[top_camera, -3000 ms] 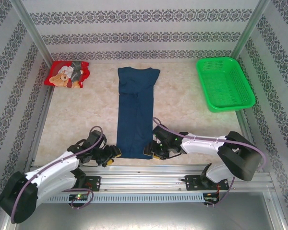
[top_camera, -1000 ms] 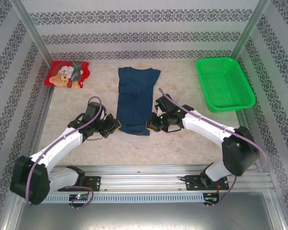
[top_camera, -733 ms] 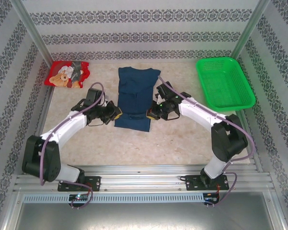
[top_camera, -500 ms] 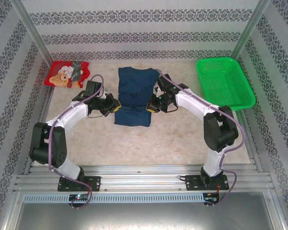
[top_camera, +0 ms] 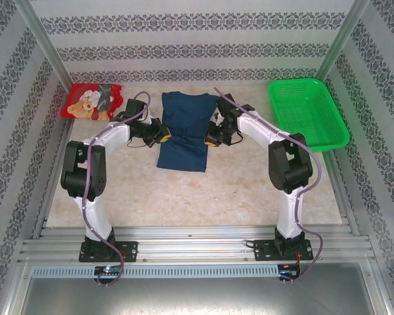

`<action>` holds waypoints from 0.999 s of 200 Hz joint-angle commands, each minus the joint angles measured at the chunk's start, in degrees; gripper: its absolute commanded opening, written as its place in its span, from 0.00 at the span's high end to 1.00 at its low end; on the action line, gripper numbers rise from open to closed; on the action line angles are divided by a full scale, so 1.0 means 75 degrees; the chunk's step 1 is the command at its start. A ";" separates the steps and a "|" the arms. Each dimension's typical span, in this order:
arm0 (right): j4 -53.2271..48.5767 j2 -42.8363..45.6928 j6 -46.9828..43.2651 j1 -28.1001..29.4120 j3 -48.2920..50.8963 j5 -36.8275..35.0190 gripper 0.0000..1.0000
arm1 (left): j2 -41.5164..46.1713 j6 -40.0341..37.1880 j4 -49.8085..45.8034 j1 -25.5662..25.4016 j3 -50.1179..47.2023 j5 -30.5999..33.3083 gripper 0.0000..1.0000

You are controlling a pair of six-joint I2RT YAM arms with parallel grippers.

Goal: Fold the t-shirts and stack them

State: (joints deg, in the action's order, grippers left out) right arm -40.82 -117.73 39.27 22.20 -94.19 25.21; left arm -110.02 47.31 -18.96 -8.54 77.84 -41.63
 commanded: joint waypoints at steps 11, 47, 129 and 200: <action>-0.0241 -0.0548 -0.0173 -0.0135 -0.0587 -0.0174 1.00 | -0.0516 -0.0309 -0.0144 0.0165 0.0559 -0.0138 1.00; -0.0279 -0.1102 -0.0142 -0.0257 -0.1162 -0.0132 1.00 | -0.1078 -0.0360 -0.0212 0.0215 0.1110 -0.0198 1.00; -0.0519 -0.1925 -0.0118 -0.0438 -0.2171 -0.0115 1.00 | -0.1833 -0.0367 -0.0291 0.0271 0.2018 -0.0222 0.98; 0.0855 -0.0890 -0.0072 -0.0580 -0.1827 -0.0118 0.59 | -0.1107 0.0601 0.0940 0.0544 0.2197 -0.0366 0.38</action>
State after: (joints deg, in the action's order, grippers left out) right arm -39.94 -132.00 38.94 18.39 -109.43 24.93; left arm -123.72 48.25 -18.20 -6.28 93.06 -43.48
